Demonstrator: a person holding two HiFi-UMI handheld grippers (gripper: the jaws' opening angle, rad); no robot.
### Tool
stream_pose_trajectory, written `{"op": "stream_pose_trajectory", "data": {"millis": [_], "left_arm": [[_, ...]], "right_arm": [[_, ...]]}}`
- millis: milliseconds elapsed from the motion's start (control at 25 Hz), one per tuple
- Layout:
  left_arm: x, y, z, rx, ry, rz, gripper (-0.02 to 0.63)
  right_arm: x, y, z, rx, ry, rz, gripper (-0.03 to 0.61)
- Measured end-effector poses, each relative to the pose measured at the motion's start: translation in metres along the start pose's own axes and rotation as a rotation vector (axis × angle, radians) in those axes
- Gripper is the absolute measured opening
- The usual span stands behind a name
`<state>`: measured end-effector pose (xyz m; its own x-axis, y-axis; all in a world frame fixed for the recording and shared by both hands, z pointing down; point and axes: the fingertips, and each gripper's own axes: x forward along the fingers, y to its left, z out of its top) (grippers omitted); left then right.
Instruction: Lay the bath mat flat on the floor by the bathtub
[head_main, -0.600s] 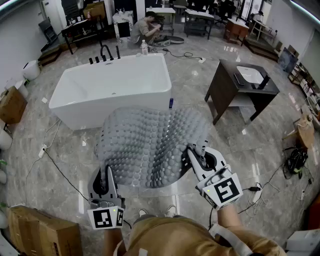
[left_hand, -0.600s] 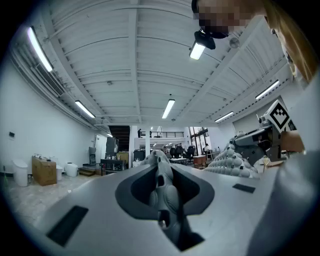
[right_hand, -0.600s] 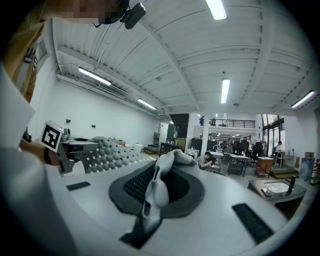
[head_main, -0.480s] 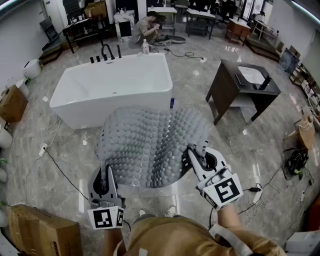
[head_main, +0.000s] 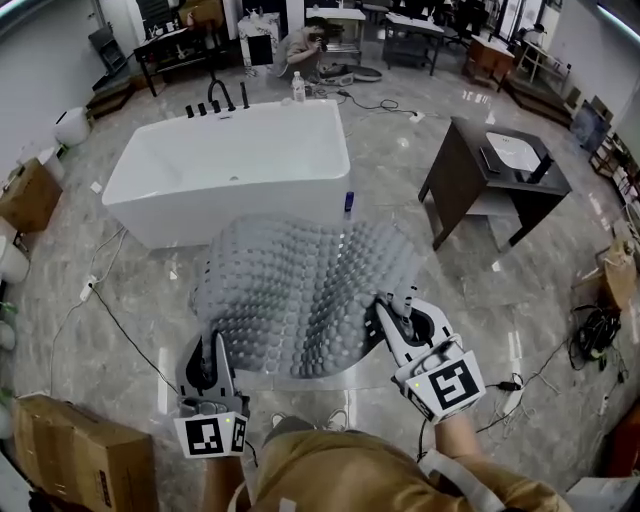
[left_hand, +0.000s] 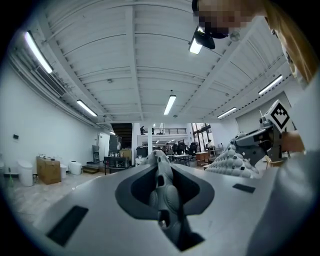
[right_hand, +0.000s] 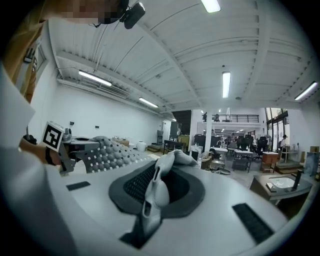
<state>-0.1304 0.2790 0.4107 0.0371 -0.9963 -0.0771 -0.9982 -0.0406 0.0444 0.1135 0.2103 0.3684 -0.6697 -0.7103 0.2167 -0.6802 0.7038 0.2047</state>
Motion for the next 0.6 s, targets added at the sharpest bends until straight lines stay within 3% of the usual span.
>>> {"op": "stream_pose_trajectory", "data": {"millis": [280,600], "left_arm": [[0.007,-0.015,-0.006,-0.003,0.021,0.011,0.054],[0.048,0.006,-0.020,-0.030,0.024,-0.012,0.054]], "right_arm": [[0.000,-0.016,-0.010,-0.003,0.011,0.029,0.034],[0.037,-0.026,-0.010,-0.022,0.030,0.003,0.034]]}}
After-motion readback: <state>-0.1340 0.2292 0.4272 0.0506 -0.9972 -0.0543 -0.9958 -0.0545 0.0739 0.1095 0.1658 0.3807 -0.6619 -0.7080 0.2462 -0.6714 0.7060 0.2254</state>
